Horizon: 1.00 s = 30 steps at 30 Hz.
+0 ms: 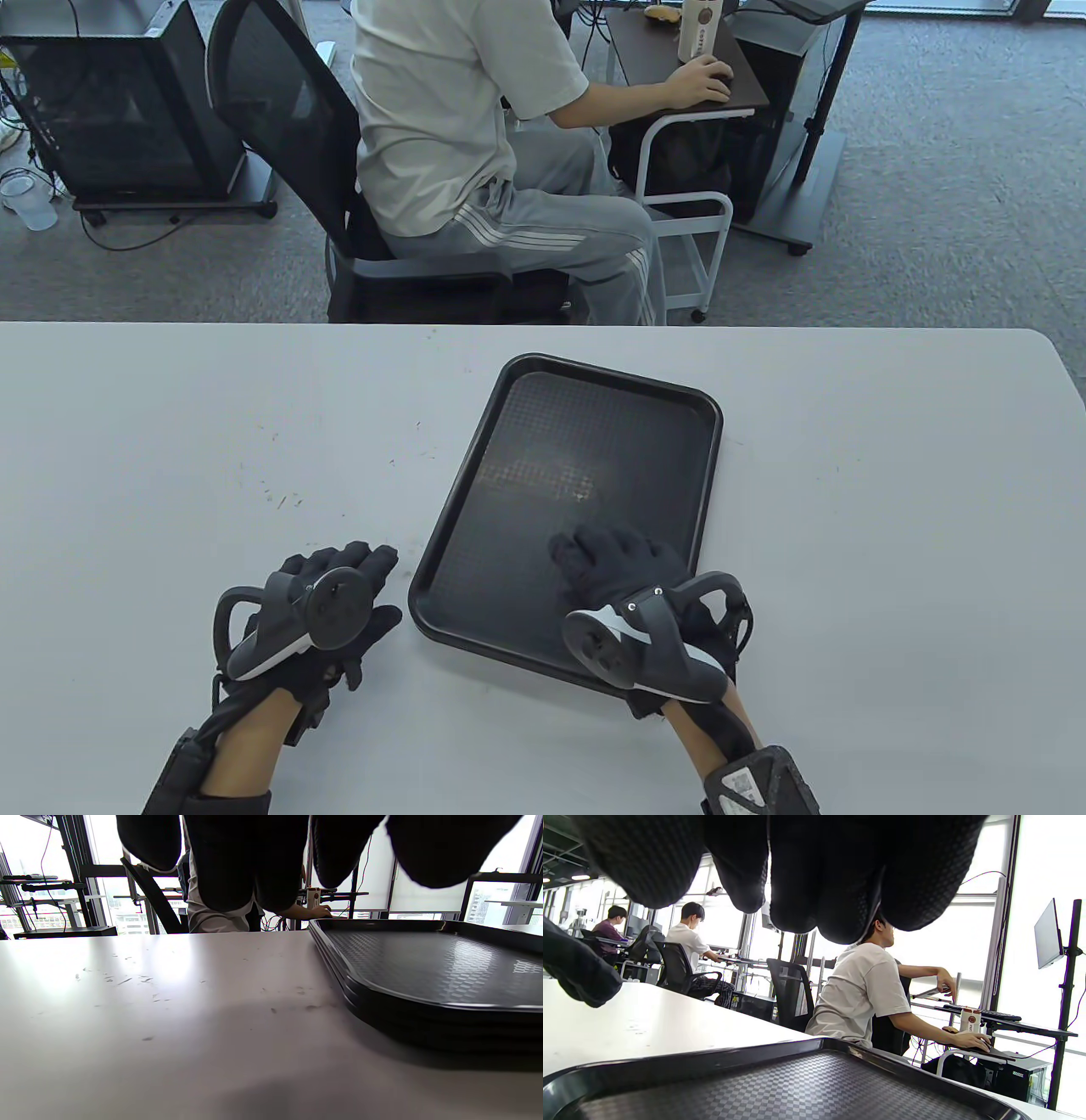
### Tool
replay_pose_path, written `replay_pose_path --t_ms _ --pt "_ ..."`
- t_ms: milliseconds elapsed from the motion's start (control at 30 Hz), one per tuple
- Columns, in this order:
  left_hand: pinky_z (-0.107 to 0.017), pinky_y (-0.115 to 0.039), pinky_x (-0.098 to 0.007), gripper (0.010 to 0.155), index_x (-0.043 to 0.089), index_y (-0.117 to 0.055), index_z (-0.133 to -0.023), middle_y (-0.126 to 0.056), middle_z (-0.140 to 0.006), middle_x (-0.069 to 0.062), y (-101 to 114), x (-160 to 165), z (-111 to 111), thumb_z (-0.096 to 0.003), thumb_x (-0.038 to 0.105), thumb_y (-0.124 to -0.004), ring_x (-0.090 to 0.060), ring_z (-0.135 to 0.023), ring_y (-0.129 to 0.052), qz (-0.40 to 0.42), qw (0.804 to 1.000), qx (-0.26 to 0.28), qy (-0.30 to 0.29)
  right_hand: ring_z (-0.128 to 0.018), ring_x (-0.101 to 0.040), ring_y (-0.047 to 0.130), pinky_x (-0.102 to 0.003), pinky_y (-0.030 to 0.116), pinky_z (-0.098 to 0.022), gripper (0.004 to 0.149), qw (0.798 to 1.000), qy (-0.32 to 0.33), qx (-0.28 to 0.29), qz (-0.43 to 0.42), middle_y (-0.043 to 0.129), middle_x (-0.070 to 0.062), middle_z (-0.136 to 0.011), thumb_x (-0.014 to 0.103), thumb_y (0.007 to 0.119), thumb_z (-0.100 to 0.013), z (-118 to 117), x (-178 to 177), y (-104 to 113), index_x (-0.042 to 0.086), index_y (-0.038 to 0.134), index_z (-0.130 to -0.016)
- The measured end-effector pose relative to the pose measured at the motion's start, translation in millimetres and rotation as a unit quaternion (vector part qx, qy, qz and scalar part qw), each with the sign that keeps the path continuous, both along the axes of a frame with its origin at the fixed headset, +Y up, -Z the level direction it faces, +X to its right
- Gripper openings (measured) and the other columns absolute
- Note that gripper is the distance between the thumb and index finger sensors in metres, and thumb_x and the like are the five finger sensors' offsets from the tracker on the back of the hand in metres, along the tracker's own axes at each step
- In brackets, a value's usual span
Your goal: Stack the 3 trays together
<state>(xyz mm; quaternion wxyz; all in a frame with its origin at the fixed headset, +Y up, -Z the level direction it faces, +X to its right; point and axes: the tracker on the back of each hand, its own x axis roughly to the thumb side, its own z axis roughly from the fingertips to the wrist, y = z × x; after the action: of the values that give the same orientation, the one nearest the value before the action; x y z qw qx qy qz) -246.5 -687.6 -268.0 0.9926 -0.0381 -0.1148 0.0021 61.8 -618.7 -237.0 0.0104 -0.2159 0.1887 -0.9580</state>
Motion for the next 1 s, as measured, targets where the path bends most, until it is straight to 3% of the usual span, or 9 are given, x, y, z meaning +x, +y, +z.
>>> replay_pose_path --t_ms 200,400,633,1000 --pt "-0.078 -0.06 -0.059 0.072 0.037 -0.069 -0.108 -0.077 -0.114 -0.001 0 1 0 -0.0402 0.059 -0.079 -0.035 -0.105 -0.081 -0.001 1.0 0.002 -0.003 -0.085 -0.029 0.092 -0.051 0.081 -0.056 0.059 0.996 -0.037 0.068 -0.032 0.086 -0.001 -0.1 0.057 0.079 -0.04 7 30 7 0.037 0.071 -0.094" --pt "-0.078 -0.06 -0.059 0.072 0.037 -0.068 -0.108 -0.077 -0.114 -0.001 0 5 2 -0.0401 0.059 -0.079 -0.035 -0.105 -0.081 -0.002 1.0 0.008 -0.011 -0.089 -0.031 0.088 -0.053 0.078 -0.059 0.061 0.987 -0.094 0.13 -0.001 0.082 -0.002 -0.104 0.059 0.077 -0.04 10 60 -4 0.037 0.069 -0.096" --pt "-0.078 -0.06 -0.059 0.072 0.037 -0.068 -0.108 -0.077 -0.114 -0.001 2 9 4 -0.0401 0.059 -0.079 -0.035 -0.105 -0.081 -0.004 1.0 0.018 -0.019 -0.091 -0.032 0.086 -0.055 0.075 -0.061 0.063 0.98 -0.143 0.136 0.031 0.079 -0.002 -0.106 0.06 0.077 -0.039 4 91 -19 0.037 0.066 -0.097" --pt "-0.078 -0.06 -0.059 0.072 0.037 -0.068 -0.108 -0.077 -0.114 -0.001 2 10 5 -0.0401 0.059 -0.079 -0.035 -0.105 -0.081 -0.004 1.0 0.021 -0.023 -0.092 -0.033 0.085 -0.056 0.074 -0.062 0.062 0.975 -0.195 0.098 0.029 0.078 -0.002 -0.107 0.06 0.076 -0.04 -3 119 -35 0.038 0.066 -0.097"
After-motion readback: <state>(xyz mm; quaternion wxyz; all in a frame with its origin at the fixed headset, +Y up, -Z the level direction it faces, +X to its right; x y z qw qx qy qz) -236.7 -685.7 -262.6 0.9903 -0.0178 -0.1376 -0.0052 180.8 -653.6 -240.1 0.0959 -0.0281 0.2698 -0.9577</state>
